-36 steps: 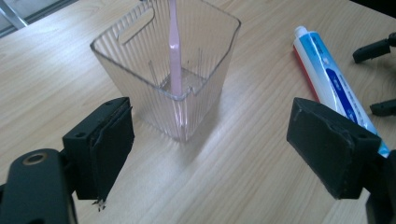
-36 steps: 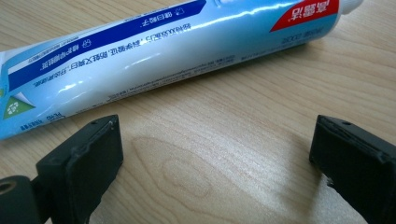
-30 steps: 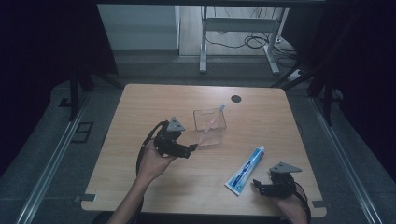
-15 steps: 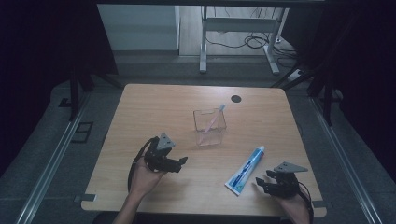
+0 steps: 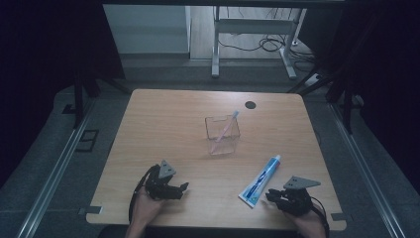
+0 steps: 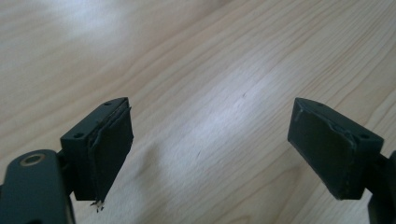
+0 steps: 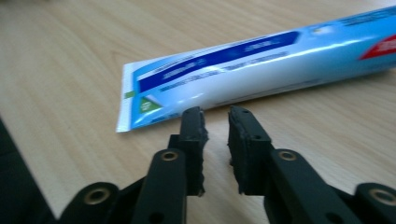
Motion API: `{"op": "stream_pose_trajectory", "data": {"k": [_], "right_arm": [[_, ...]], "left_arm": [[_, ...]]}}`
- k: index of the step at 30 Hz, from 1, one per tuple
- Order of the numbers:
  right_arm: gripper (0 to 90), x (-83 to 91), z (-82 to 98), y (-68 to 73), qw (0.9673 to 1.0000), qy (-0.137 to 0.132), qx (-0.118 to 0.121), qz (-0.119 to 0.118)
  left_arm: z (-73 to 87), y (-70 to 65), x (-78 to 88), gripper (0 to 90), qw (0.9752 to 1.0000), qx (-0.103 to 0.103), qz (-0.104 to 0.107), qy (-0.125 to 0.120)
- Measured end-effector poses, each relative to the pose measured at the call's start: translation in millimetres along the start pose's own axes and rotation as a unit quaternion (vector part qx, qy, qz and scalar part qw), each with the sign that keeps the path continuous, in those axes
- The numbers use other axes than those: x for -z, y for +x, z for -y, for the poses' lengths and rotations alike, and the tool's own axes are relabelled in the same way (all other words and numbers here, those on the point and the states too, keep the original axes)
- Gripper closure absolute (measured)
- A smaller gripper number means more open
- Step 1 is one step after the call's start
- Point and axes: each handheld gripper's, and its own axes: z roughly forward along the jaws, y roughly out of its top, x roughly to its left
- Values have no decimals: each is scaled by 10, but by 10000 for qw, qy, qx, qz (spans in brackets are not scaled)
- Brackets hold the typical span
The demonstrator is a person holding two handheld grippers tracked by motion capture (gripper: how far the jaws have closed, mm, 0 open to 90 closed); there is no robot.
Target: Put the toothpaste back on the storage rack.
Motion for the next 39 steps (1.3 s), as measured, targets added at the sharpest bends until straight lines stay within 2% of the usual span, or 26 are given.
{"op": "stream_pose_trajectory", "data": {"k": [7,12,19,29,39], "right_arm": [[800,-130,-48,96,9996,187,214,-58],[799,-192,-90,121,9995,187,235,-60],[796,-296,-179,116,9997,153,187,-88],[793,-496,-390,151,9993,212,310,14],[797,-674,-594,69,9987,387,294,165]], "left_arm": [[87,32,-66,144,9998,-24,-81,205],[120,73,-76,140,9998,148,49,115],[121,79,-75,139,9998,136,56,129],[121,79,-75,139,9998,140,53,131],[121,79,-75,140,9998,141,52,130]]}}
